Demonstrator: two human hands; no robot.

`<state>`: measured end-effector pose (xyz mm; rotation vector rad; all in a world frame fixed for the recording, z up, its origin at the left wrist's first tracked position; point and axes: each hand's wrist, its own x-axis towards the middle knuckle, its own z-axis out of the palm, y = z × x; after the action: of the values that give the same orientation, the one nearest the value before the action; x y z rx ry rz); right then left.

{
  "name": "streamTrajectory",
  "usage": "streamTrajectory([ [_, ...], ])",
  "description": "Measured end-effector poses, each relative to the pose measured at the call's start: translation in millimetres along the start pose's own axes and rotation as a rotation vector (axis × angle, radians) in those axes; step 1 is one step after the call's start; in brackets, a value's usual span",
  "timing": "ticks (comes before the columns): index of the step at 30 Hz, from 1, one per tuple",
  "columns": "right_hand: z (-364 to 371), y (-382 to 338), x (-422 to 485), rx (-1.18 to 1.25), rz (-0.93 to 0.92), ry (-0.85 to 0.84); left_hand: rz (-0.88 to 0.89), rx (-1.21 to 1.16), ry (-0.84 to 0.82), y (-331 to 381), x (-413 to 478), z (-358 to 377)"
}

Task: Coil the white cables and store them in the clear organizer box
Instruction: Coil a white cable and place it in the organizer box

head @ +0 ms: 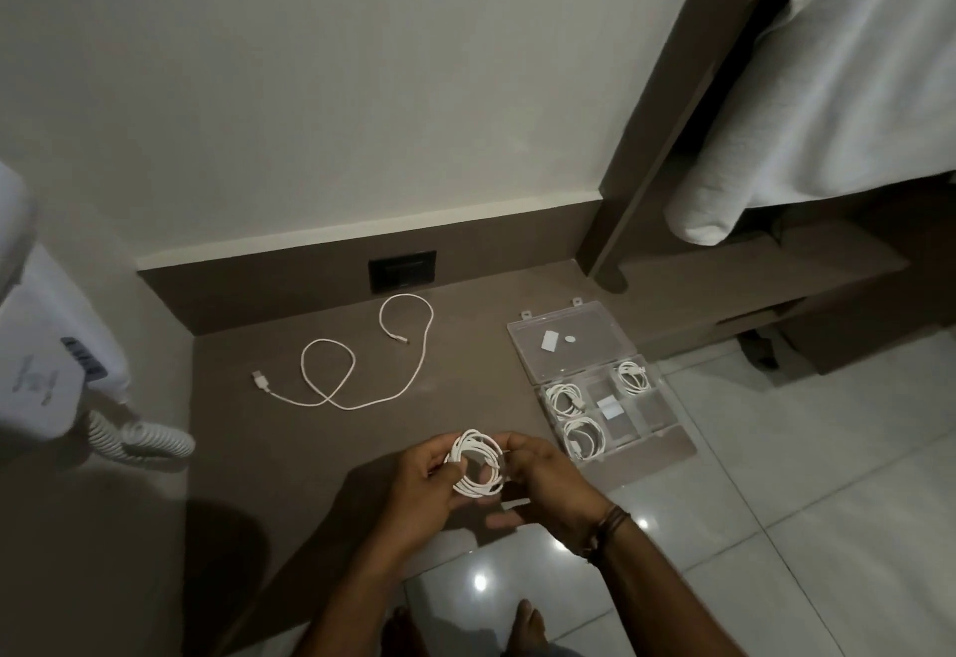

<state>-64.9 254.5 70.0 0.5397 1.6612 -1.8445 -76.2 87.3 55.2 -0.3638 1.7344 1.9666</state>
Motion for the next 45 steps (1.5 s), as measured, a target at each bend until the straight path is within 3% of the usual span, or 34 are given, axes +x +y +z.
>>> streamTrajectory([
  [4, -32, 11, -1, 0.183, 0.120, 0.037, -0.107, -0.007, -0.151, -4, 9, 20],
  [9, -74, 35, -14, 0.315, 0.077, 0.117, -0.263, -0.067, -0.246, -13, 18, 63],
  [17, -159, 47, -13, 0.306, -0.049, 0.377, -0.339, -0.120, -0.062, -9, 42, 169],
  [22, -223, 30, -4, 0.272, -0.020, 0.334, -0.197, 0.094, 0.085, -34, 90, 233],
  [27, -260, 19, 41, -0.052, 0.068, 0.505, -0.061, 0.408, 0.232, -51, 137, 272],
  [32, -271, 22, 65, -0.449, 0.044, 0.615, -0.001, 0.734, 0.373, -63, 154, 293],
  [35, -273, 27, 70, -0.580, -0.007, 0.646, -0.037, 0.705, 0.454, -64, 151, 302],
  [42, -274, 30, 77, -0.732, -0.030, 0.643, 0.081, 0.789, 0.558, -64, 146, 308],
  [45, -274, 29, 81, -0.758, -0.035, 0.665, 0.088, 0.869, 0.519, -65, 148, 303],
])
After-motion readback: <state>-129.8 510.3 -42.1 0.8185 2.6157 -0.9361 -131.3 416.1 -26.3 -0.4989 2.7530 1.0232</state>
